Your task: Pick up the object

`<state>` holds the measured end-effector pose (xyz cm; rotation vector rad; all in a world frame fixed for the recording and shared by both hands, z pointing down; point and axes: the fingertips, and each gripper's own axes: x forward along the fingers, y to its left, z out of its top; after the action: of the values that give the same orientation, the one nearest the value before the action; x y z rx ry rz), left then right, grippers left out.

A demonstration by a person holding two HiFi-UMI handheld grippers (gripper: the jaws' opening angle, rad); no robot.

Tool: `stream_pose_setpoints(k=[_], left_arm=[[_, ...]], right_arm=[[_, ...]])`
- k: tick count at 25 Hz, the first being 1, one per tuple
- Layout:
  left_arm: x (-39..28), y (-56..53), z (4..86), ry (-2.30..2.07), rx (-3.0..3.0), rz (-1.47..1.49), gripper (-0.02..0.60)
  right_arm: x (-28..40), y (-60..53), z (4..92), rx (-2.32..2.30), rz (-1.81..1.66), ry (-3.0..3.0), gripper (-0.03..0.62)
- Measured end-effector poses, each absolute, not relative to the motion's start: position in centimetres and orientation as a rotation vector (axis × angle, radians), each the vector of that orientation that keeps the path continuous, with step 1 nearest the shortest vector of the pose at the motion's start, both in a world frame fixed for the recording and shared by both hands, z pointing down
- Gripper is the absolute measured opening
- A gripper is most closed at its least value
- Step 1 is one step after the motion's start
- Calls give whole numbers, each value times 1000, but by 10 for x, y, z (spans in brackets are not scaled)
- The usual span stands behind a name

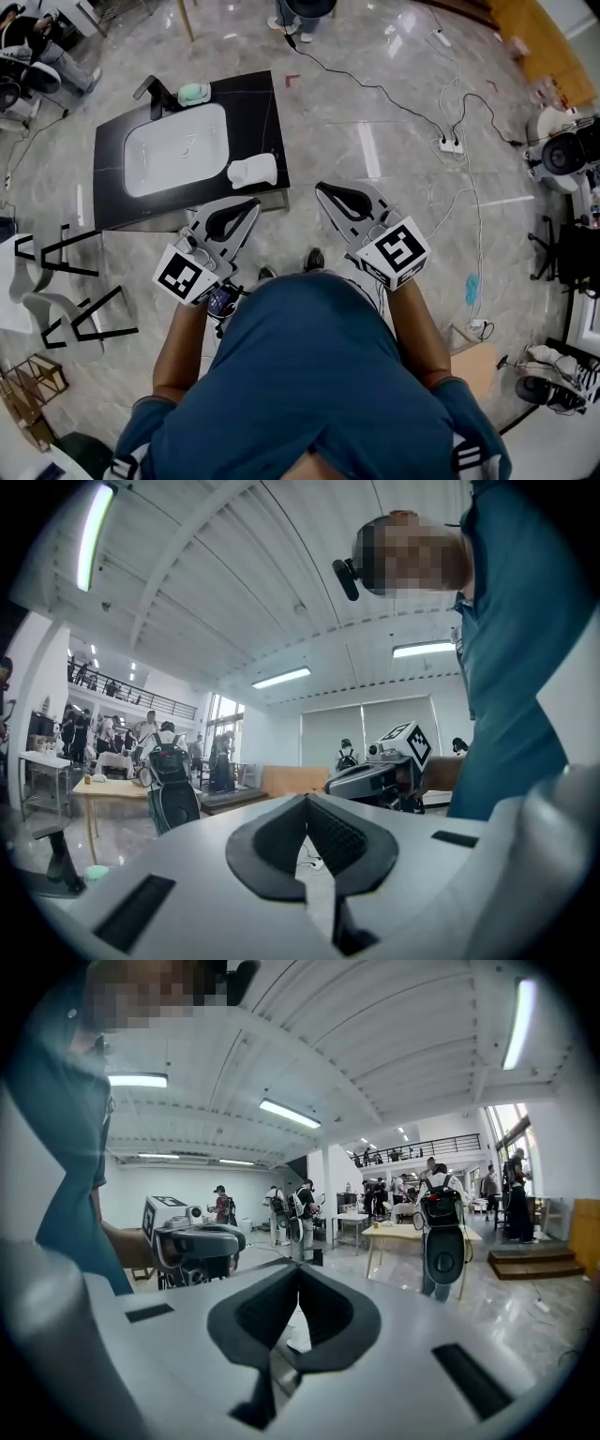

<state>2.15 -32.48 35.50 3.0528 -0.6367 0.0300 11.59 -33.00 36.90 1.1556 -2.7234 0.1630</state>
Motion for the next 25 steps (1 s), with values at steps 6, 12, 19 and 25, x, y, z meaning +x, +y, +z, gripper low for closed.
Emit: stream_pose_setpoints(k=[6,12,19,25], left_arm=[[46,-327,362,-666,3037,51,3],[37,-336,377,-655,3002,100,3],[1,-381,366,-633,3026,17,4],[-9,-402,362,-558,3046,9,4]], right_arm=[[131,-346,378,1087,171,-2743,15],[122,-360,389,1070,213,-2729,15],[86,-391,371,1118,189,-2725,15],[71,-409,370,1162,186,-2704,15]])
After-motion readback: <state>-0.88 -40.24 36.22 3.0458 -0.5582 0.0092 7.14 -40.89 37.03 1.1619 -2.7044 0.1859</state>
